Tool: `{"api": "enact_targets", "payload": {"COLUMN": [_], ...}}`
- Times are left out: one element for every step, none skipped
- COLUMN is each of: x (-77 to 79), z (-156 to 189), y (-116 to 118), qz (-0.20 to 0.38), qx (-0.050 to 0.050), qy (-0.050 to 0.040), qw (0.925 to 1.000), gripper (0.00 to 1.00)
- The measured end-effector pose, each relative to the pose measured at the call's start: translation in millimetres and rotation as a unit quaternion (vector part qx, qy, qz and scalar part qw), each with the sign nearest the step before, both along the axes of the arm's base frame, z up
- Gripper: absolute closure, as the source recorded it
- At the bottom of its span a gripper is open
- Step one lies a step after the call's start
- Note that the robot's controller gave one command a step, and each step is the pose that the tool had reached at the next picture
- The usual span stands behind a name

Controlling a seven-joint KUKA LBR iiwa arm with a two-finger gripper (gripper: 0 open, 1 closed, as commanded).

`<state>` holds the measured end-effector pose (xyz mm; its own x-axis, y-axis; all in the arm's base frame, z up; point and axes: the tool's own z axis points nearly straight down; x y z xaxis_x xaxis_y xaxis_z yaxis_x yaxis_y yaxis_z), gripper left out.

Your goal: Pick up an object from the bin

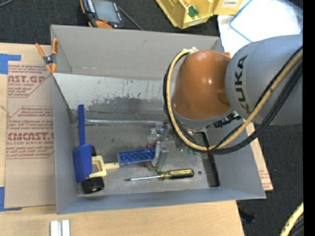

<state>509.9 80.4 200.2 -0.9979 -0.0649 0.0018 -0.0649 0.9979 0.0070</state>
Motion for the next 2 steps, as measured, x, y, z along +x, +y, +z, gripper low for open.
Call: {"api": "enact_targets", "payload": {"x": [0.0,7.4], "z": [0.0,-7.9], "y": [0.0,6.1], "qz": [0.0,-0.006], "qx": [0.0,0.001], "qy": [0.0,-0.0002], "qw": [1.0,1.0], "gripper": [1.0,1.0]}}
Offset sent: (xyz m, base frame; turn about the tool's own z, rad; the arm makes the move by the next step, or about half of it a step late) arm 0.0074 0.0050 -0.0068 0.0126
